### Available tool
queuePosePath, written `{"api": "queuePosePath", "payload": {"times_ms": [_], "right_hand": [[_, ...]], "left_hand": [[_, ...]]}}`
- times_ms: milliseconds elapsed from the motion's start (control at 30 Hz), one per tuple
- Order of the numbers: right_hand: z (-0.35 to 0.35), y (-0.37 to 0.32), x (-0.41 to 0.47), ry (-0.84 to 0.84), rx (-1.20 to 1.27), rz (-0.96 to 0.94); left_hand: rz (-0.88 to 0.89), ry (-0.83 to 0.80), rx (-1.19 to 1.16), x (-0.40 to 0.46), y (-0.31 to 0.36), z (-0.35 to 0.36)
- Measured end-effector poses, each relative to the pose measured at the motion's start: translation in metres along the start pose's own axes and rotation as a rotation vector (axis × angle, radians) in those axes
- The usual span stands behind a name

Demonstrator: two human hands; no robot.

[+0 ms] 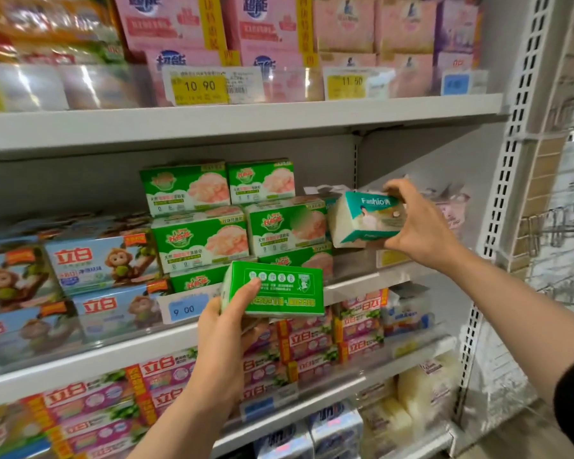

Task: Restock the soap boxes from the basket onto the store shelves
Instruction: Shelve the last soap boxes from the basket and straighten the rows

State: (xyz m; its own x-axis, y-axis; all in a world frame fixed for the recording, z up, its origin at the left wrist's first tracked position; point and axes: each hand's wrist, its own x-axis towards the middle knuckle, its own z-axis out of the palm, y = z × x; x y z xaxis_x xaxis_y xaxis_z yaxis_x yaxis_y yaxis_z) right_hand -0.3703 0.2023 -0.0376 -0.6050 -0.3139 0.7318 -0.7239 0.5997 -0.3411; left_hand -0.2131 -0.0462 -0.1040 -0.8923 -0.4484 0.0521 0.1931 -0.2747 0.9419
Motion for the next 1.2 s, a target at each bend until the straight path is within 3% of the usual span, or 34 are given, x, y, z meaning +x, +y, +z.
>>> {"api": "queuePosePath", "payload": {"times_ms": [167,533,733,833,967,1067,1200], "right_hand": [[0.002,-0.002,0.019,-0.010,-0.156,-0.158],[0.006,-0.003,0.030,-0.111,-0.066,-0.095],[0.004,0.006,0.024,-0.119,-0.265,-0.175],[-0.007,0.017,0.020,-0.057,-0.336,-0.124],[-0.013,0.020,0.018,-0.017,-0.237,-0.018],[-0.011,0.011,0.018,0.005,0.078,0.142],[-0.011,-0.003,0.024,-0.127,0.256,0.186]], "left_hand": [[-0.011,-0.005,-0.002,0.000,0.001,-0.001],[0.007,-0.025,0.027,-0.002,0.002,0.001],[0.014,-0.035,0.037,-0.004,0.004,0.001],[0.022,-0.045,0.052,-0.004,0.004,0.001],[0.015,-0.042,0.046,-0.003,0.002,0.000],[0.016,-0.052,0.051,-0.002,0.002,-0.001],[0.016,-0.057,0.061,-0.002,0.000,-0.002]]}}
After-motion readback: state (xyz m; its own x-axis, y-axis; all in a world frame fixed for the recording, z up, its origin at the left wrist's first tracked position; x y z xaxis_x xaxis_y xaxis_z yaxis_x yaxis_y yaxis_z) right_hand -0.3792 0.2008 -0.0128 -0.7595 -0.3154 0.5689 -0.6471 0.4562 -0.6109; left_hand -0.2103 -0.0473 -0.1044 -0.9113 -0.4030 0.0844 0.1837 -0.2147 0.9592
